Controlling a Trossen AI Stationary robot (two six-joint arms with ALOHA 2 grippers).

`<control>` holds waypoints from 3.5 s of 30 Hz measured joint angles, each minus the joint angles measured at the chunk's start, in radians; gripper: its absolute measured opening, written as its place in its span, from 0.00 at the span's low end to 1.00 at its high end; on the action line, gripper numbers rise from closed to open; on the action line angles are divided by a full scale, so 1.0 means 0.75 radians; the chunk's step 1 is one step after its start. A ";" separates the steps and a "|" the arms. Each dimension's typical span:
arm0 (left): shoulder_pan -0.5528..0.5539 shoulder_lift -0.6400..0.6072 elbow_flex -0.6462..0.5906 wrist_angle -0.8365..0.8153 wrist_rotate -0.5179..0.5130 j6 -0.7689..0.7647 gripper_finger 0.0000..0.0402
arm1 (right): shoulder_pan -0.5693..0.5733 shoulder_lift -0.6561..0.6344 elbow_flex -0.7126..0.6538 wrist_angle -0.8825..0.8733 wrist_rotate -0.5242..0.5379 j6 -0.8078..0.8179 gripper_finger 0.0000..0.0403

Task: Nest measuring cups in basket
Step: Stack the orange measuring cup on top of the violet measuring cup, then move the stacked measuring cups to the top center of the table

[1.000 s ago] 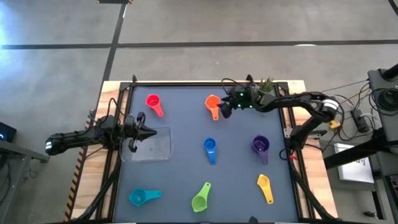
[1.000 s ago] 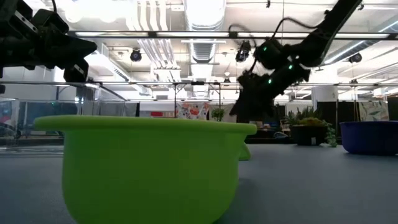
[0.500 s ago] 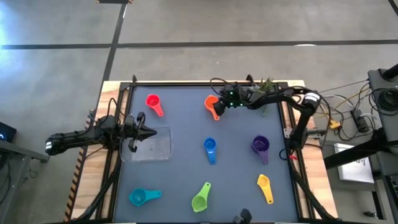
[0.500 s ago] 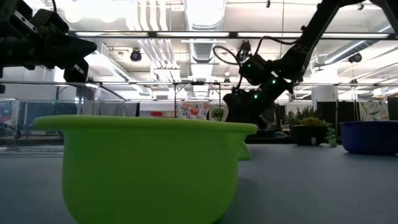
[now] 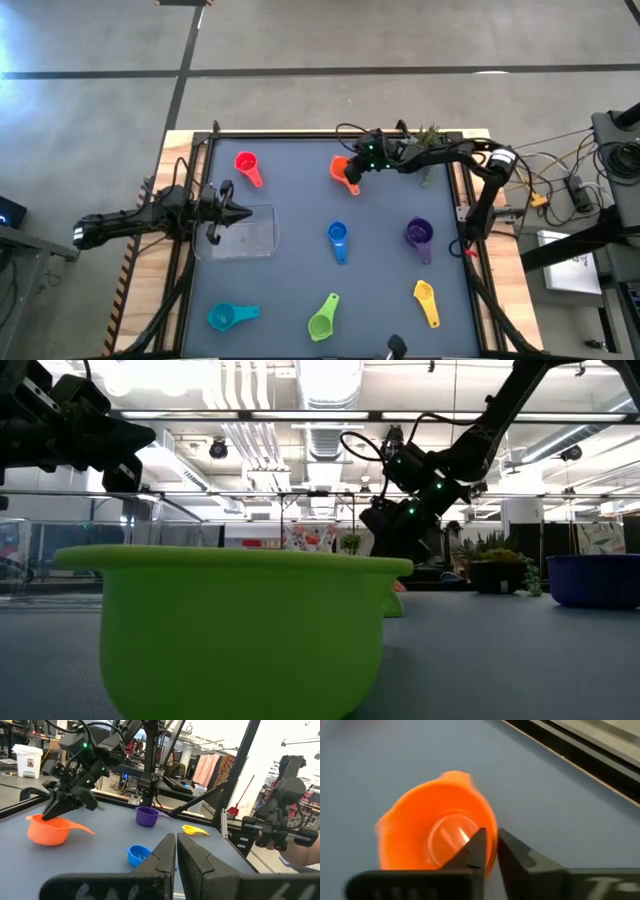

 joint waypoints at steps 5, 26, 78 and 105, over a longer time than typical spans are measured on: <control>0.000 -0.001 0.000 0.000 0.000 0.000 0.00 | 0.011 -0.140 -0.002 -0.155 -0.001 -0.025 0.02; 0.000 -0.001 0.000 0.000 0.000 0.000 0.00 | 0.464 -1.347 -0.409 -1.037 0.491 0.632 0.02; 0.000 -0.001 0.000 0.000 0.000 -0.001 0.00 | 0.935 -1.260 -0.396 -1.688 0.360 1.056 0.15; 0.000 -0.001 0.000 0.000 0.000 -0.001 0.00 | 0.934 -1.010 -0.434 -1.583 0.407 0.978 0.59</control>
